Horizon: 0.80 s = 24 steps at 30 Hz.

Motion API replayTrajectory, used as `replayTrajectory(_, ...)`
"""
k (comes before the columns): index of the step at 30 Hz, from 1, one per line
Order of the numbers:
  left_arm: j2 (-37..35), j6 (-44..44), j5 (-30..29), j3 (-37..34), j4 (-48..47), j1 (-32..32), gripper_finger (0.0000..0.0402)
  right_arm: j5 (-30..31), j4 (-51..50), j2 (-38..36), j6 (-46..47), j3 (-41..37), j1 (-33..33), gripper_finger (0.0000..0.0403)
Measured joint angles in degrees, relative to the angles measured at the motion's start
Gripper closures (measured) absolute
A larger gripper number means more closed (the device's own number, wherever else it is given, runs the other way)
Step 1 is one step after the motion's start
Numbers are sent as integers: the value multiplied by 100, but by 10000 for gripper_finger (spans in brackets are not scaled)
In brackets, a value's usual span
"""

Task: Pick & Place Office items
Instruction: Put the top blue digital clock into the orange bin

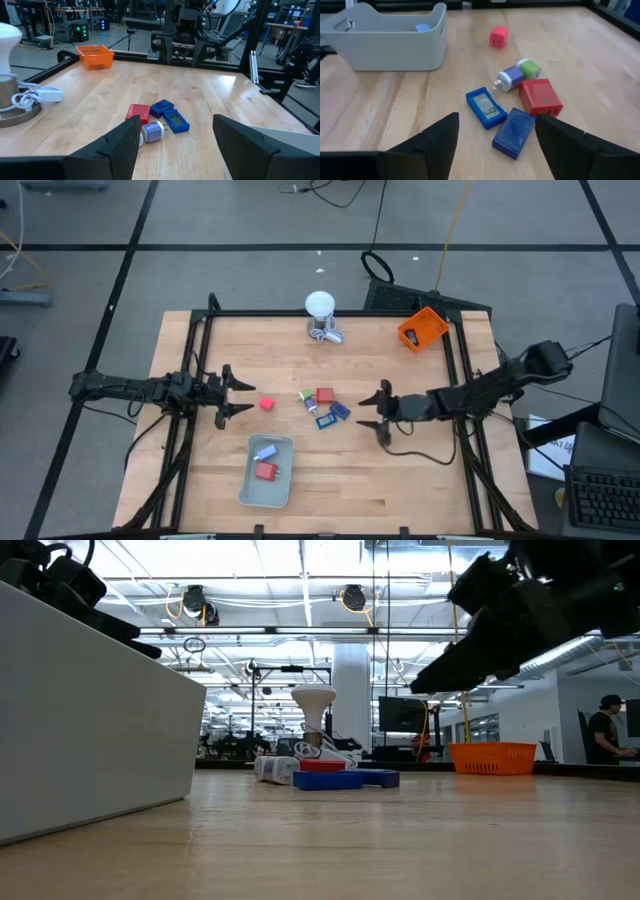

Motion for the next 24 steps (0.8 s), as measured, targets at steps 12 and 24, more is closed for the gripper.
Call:
replayTrajectory(12,1,0,0,0,32,-1,135,-17,-746,1195,155,920,-408,113)
replayTrajectory(24,-1,0,0,0,37,-1,142,-39,-480,2054,301,1119,-665,121)
